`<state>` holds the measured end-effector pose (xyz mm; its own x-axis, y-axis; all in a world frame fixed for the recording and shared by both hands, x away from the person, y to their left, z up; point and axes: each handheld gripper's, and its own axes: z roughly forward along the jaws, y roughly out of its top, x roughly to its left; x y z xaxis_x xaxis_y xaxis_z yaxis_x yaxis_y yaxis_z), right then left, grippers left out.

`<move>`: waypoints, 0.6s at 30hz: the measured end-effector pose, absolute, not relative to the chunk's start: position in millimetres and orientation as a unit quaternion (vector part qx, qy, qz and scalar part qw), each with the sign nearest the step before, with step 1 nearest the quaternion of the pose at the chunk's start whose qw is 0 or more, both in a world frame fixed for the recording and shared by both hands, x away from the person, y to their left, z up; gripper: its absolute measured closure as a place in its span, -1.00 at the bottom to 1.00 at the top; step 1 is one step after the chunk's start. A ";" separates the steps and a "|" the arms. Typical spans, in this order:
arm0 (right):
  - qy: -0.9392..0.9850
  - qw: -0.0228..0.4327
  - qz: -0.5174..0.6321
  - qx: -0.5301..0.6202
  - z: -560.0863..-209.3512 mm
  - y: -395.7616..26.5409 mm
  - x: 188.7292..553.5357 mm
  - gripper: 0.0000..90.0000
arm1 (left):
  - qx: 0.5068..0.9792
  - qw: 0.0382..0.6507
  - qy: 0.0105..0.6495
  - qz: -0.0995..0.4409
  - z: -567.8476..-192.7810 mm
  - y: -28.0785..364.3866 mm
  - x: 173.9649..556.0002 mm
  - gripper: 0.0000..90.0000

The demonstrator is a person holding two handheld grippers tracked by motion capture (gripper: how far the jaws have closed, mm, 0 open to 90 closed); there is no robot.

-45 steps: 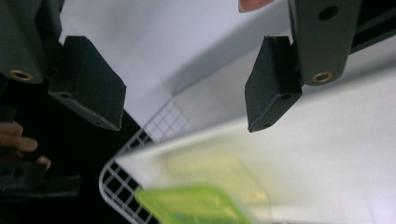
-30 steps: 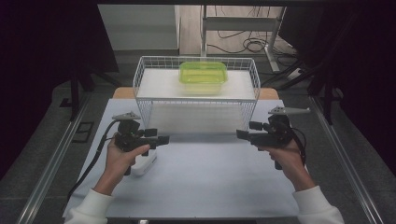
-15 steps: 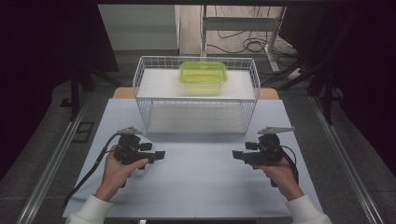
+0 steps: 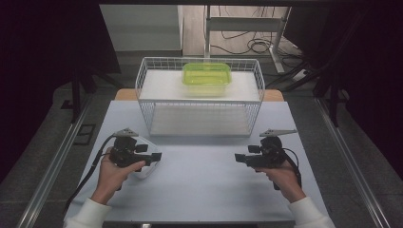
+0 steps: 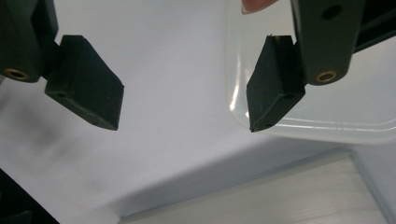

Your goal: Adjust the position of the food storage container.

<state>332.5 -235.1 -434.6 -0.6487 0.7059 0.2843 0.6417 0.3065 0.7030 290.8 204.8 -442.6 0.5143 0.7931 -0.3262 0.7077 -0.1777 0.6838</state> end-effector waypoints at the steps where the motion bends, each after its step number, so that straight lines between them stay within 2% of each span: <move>1: 0.808 0.038 0.413 0.418 -436.1 -234.0 333.1 -0.45 | 0.765 0.413 0.491 0.053 -442.3 206.7 290.8 -0.40; 10: 0.810 0.033 0.409 0.418 -439.7 -233.1 329.7 -0.45 | 0.756 0.392 0.518 0.081 -436.6 235.1 297.7 -0.40; 18: 0.811 0.031 0.407 0.418 -441.5 -233.6 329.9 -0.45 | 0.741 0.379 0.548 0.085 -436.0 267.3 313.9 -0.33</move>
<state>329.9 -233.6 -441.5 -0.6482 0.7041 0.2900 0.6533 0.3186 0.6868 313.9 267.3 -436.0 0.3856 0.8759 -0.2898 0.7477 -0.1126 0.6544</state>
